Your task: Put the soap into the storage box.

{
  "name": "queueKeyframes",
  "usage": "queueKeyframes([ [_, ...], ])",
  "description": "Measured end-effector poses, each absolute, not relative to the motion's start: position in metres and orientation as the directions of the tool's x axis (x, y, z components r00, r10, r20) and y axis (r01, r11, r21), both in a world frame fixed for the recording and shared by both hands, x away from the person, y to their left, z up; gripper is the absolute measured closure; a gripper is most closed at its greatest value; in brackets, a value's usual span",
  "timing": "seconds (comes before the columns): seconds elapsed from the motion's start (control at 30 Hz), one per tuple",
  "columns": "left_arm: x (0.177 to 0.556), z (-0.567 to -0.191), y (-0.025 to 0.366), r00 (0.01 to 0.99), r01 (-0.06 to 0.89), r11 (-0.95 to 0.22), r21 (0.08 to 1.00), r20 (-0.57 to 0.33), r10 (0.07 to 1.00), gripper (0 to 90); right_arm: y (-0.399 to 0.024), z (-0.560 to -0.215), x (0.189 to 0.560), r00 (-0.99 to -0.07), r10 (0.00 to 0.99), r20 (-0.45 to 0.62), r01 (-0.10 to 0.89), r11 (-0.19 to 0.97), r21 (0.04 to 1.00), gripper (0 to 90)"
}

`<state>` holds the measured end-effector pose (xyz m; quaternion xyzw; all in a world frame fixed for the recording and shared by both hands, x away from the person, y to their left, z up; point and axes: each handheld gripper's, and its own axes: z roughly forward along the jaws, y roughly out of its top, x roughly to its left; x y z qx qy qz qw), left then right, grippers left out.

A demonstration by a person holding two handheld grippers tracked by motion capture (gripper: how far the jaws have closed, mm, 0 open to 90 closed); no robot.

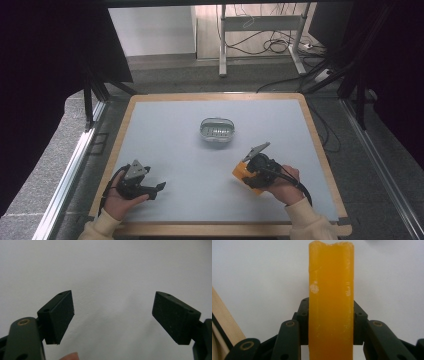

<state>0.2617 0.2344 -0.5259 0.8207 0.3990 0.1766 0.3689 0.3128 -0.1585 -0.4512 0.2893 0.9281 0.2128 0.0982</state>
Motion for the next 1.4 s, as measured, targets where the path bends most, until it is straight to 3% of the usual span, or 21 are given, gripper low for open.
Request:
queueKeyframes([
  [1.4,0.262,-0.528,0.234,0.620,0.534,-0.414,0.738,-0.009,0.784,18.1,-0.149,-0.422,0.352,-0.848,0.526,-0.063,0.435,0.759,0.484,62.0],
])
